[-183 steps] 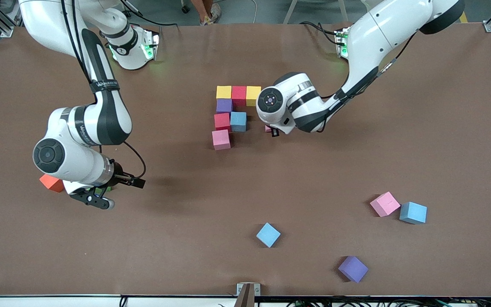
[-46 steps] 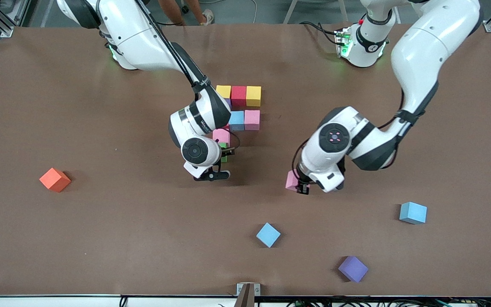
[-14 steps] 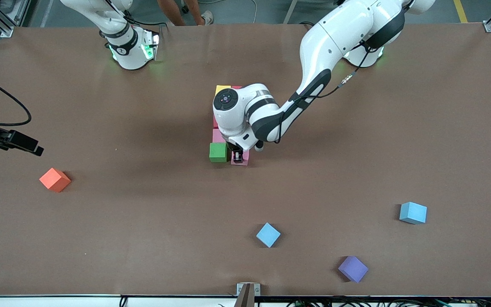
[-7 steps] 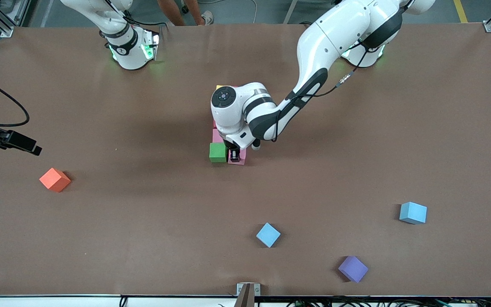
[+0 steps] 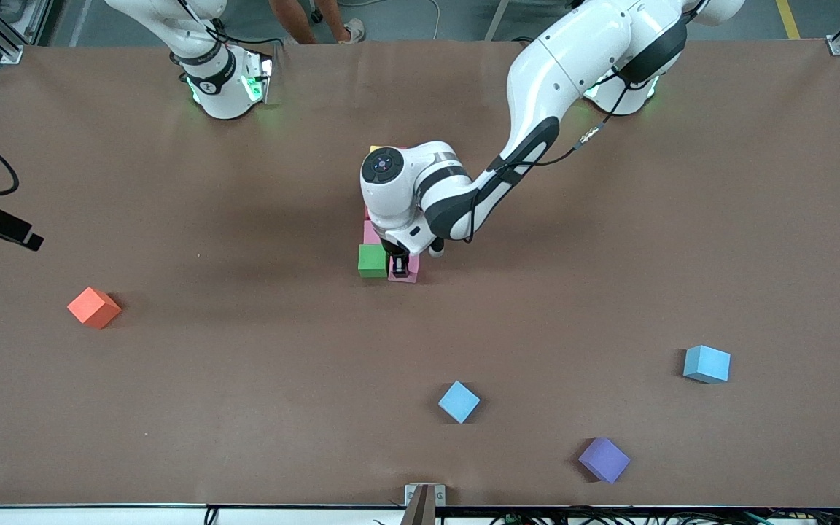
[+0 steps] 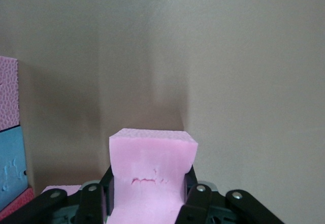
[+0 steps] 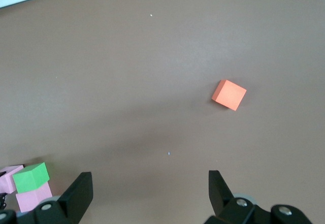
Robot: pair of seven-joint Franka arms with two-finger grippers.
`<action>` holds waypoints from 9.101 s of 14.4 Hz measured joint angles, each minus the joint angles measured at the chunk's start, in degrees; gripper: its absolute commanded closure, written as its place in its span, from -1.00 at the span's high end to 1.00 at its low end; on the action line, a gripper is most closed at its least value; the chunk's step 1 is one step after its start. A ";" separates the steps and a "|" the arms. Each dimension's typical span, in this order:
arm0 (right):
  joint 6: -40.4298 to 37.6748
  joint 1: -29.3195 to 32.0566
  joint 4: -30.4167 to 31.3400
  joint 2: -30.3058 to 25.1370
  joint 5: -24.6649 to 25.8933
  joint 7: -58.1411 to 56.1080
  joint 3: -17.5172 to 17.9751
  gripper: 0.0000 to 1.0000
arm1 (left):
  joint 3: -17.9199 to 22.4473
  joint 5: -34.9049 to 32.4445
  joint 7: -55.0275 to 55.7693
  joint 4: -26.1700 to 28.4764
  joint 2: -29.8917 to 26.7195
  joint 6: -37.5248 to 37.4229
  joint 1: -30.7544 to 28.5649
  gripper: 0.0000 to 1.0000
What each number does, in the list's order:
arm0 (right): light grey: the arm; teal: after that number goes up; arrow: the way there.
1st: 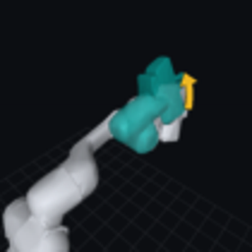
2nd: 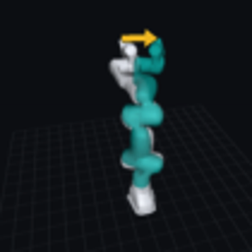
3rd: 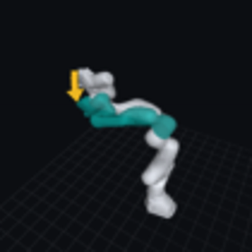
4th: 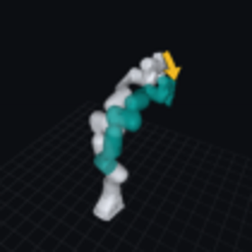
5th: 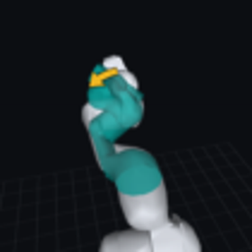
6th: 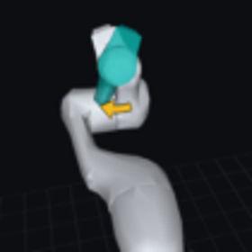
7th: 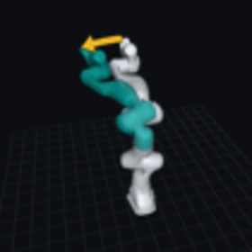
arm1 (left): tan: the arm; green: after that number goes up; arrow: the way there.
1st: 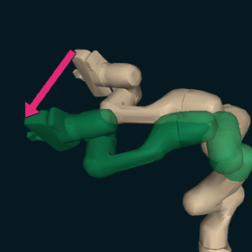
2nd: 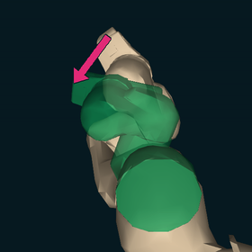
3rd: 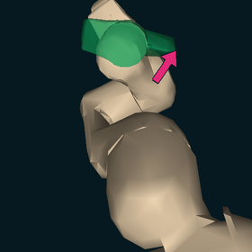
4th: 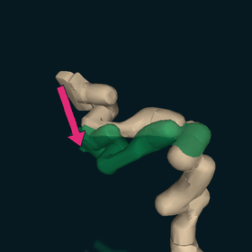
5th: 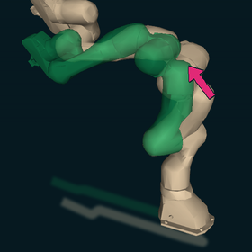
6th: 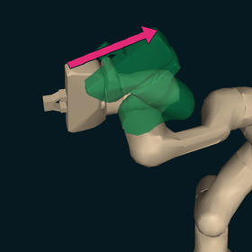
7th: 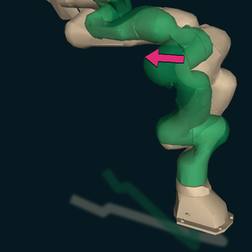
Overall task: Arrange 11 blocks into digit 3
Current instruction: 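Set the pink cube beside the green cube and open the left gripper, then move the left gripper over to the loose blue cube, then grasp the blue cube with the left gripper, then carry the blue cube to the figure with the left gripper, then lower the blue cube beside the pink cube and open the left gripper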
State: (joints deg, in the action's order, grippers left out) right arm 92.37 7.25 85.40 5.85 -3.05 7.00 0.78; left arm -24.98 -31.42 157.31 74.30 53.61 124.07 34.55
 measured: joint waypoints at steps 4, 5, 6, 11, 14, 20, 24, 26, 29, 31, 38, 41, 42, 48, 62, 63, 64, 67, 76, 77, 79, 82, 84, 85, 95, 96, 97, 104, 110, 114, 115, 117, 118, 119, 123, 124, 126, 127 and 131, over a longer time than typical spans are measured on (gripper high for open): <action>0.03 0.11 2.32 -1.56 1.35 -0.49 0.01 1.00 | 0.32 0.00 0.00 -0.01 0.12 0.64 0.19 0.27; 0.17 0.11 2.43 -1.55 1.45 -0.62 0.08 1.00 | 0.48 0.00 0.00 -0.03 0.12 0.80 0.19 0.52; 0.42 0.09 2.45 -1.55 1.57 -0.73 0.29 1.00 | 0.61 0.00 0.00 -0.05 0.12 0.91 0.20 0.89; 3.04 -0.01 2.46 -1.55 1.90 -0.91 0.95 1.00 | 0.82 0.00 -0.02 -0.54 0.08 0.68 0.24 1.00; 4.09 -0.24 2.49 -1.55 1.92 -0.98 1.08 1.00 | 0.56 0.00 -0.86 -1.02 -0.61 -0.94 0.52 1.00; 5.62 -6.06 2.82 -1.28 2.03 -1.25 -3.06 1.00 | -0.87 0.00 -8.59 -1.09 -3.81 -7.89 0.21 1.00; 5.61 -6.26 2.82 -1.24 2.03 -1.26 -3.85 1.00 | -1.00 -0.02 -23.71 -0.82 -5.86 -13.39 -7.17 1.00; 5.54 -6.40 2.82 -1.25 2.03 -1.26 -3.85 1.00 | -1.80 -0.02 -33.10 -0.28 -6.32 -14.66 -13.59 1.00; 5.46 -6.94 2.83 -1.24 2.03 -1.26 -3.84 1.00 | -2.75 -0.01 -48.87 0.42 -6.99 -15.35 -23.61 1.00; 5.27 -7.09 3.04 -1.24 2.03 -1.26 -3.84 1.00 | -2.95 -0.02 -60.96 0.93 -7.30 -15.62 -29.64 1.00; 5.26 -7.05 4.34 -1.34 2.03 -1.33 -4.25 1.00 | -3.38 -0.05 -107.03 1.66 -8.06 -15.68 -45.24 1.00; 5.20 -7.08 4.86 -2.48 2.03 -6.44 -4.23 1.00 | -4.11 -0.06 -128.88 3.34 -9.02 -15.67 -50.78 1.00; 5.20 -7.08 5.05 -2.92 2.03 -7.71 -4.23 1.00 | -4.77 -0.06 -136.44 4.03 -9.16 -15.49 -52.88 1.00; 5.33 -7.09 5.10 -3.82 2.03 -9.66 -4.22 1.00 | -5.91 -0.30 -153.76 13.00 -9.20 1.41 -61.57 1.00; 4.56 -8.62 5.03 -3.91 2.56 -9.86 -5.15 1.00 | -5.76 -7.89 -150.15 15.87 -5.07 15.30 -65.52 -0.70; 4.56 -8.35 5.03 -3.91 2.57 -9.86 -4.91 1.00 | -6.08 -7.81 -147.83 15.87 -5.12 15.26 -65.54 -0.71; 4.56 -8.09 5.03 -3.91 2.60 -9.86 -4.59 1.00 | -6.55 -7.62 -145.31 15.87 -5.14 15.05 -65.52 -0.72; 4.54 -7.84 5.03 -3.91 3.20 -9.86 -4.11 1.00 | -10.20 -7.08 -135.22 15.69 -5.89 8.21 -65.63 -0.72; 4.32 -7.83 5.02 -3.92 3.42 -9.86 -3.74 1.00 | -27.56 -6.84 -74.99 16.51 -9.11 -15.52 -62.02 -0.72; 4.32 -7.83 5.02 -3.92 3.42 -9.86 -3.71 1.00 | -27.61 -6.83 -68.19 16.73 -9.08 -16.19 -59.90 -0.72; 4.32 -7.84 5.02 -3.92 3.42 -9.85 -3.49 1.00 | -27.57 -6.81 -55.29 17.30 -8.93 -16.95 -55.38 -0.72; 4.44 -7.85 4.97 -3.92 3.43 -9.85 -3.32 1.00 | -27.39 -6.81 -37.59 18.28 -8.38 -17.30 -48.61 -0.72; 4.44 -7.77 4.93 -3.91 3.43 -9.85 -3.48 1.00 | -26.54 -6.81 -26.50 18.42 -7.76 -17.26 -43.82 -0.72; 4.44 -7.71 4.93 -3.91 3.43 -9.85 -3.53 1.00 | -25.52 -6.81 -21.21 18.26 -7.51 -17.17 -41.16 -0.72; 4.47 -7.67 4.88 -3.91 3.44 -9.85 -3.58 1.00 | -14.44 -5.37 0.05 8.54 -2.58 -11.88 -18.24 -0.72; 4.47 -7.67 4.88 -3.91 3.44 -9.85 -3.58 1.00 | -14.42 -5.17 0.23 8.52 -2.26 -11.58 -17.84 -0.72; 4.47 -7.66 4.88 -3.91 3.44 -9.85 -3.59 1.00 | -14.41 -5.04 0.33 8.51 -1.92 -11.29 -17.47 -0.72; 4.48 -7.61 4.88 -3.91 3.44 -9.85 -3.67 1.00 | -12.31 -5.01 0.42 7.89 -0.72 -5.46 -14.77 -0.72; 4.50 -7.60 4.88 -3.91 3.44 -9.85 -3.68 1.00 | -12.04 -5.01 0.24 7.15 -0.72 -4.87 -14.52 -0.72; 4.50 -7.60 4.88 -3.91 3.44 -9.85 -3.68 1.00 | -11.30 -5.01 0.10 6.61 -0.73 -4.85 -13.77 -0.67; 4.50 -7.60 4.88 -3.91 3.44 -9.85 -3.68 1.00 | -10.46 -5.01 0.10 6.53 -0.72 -4.69 -13.05 -0.62; 4.50 -7.58 4.88 -3.91 3.44 -9.85 -3.72 1.00 | -9.16 -5.01 0.10 6.42 -0.72 -3.92 -11.84 -0.44; 4.50 -7.57 4.88 -3.91 3.44 -9.85 -3.75 1.00 | -9.01 -5.01 0.10 6.34 -0.72 -3.89 -11.64 -0.28; 4.50 -7.55 4.88 -3.91 3.45 -9.85 -3.76 1.00 | -9.00 -5.01 0.10 6.25 -0.72 -3.87 -11.61 -0.12; 4.50 -7.45 4.88 -3.91 3.45 -9.85 -3.76 1.00 | -8.95 -5.01 0.10 6.04 -0.72 -3.85 -11.55 1.00; 4.50 -7.45 4.88 -3.91 3.45 -9.85 -3.76 1.00 | -8.95 -5.01 0.10 6.03 -0.72 -3.83 -11.41 1.00; 4.50 -7.44 4.88 -3.91 3.45 -9.85 -3.76 1.00 | -8.97 -5.01 0.10 5.81 -0.72 -3.80 -11.13 1.00; 4.50 -7.44 4.88 -3.91 3.45 -9.85 -3.76 1.00 | -9.02 -5.01 0.10 5.59 -0.74 -3.80 -11.00 1.00; 4.50 -7.44 4.88 -3.91 3.45 -9.85 -3.76 1.00 | -9.43 -5.01 0.02 5.03 -1.67 -4.66 -10.69 1.00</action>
State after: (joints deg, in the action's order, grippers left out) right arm 96.87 -0.19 90.28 1.95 0.40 -2.85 -2.98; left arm -34.41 -36.43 157.33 79.34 51.94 119.41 23.86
